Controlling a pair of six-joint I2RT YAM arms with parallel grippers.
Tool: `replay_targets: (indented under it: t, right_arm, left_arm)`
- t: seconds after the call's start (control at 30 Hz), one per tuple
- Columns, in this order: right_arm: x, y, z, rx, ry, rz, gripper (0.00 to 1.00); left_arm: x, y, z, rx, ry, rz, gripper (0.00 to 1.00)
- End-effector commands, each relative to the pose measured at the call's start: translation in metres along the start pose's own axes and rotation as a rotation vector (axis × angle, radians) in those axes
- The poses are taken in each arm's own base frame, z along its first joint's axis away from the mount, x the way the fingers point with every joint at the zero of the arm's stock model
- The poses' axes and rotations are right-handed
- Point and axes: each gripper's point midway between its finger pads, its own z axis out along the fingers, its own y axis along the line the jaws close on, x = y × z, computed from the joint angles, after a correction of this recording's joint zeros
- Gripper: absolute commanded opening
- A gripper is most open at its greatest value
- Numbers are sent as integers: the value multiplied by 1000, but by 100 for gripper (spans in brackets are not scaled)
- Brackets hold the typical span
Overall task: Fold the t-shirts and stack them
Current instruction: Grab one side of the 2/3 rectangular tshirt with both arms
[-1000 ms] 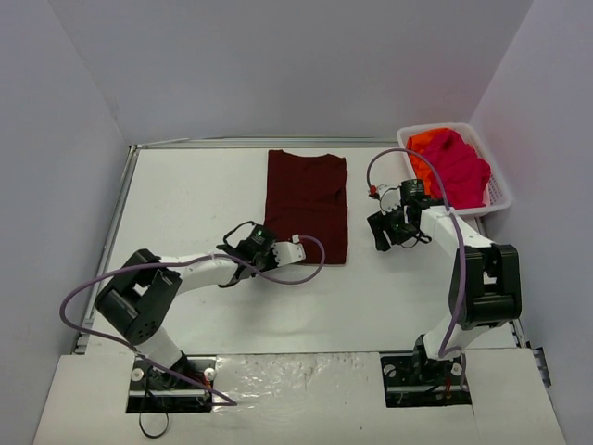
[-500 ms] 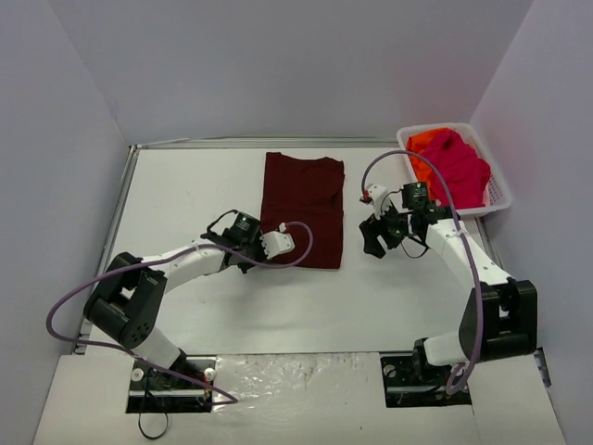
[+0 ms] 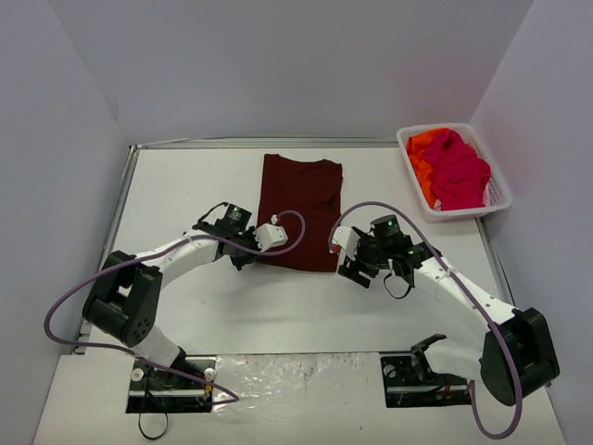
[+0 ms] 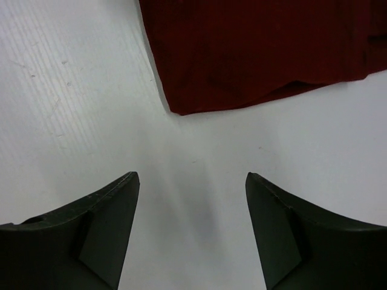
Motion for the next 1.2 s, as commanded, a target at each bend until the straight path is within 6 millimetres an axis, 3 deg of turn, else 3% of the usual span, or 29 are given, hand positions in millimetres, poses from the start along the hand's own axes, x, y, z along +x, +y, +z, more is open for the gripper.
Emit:
replay_targets:
  t: [0.0,0.3,0.67,0.9,1.17]
  right_arm:
    - [-23,-19,5,75,-52,-114,66]
    - [-31,0,47,-21,3,-162,57]
    - [-15,9,69,-68,72,-181,54]
    - [3,8,84,-60,127,-177,39]
    - [10,8,84,-52,151,-165,23]
  left_arm:
    - [-10,-4,-3,47,-13,-17,2]
    - [-3,-7,4,70,-1,-30,2]
    - [-2,-6,7,82,-12,-47,2]
    - [0,-8,6,85,-14,-48,2]
    - [2,-9,6,93,-16,-48,2]
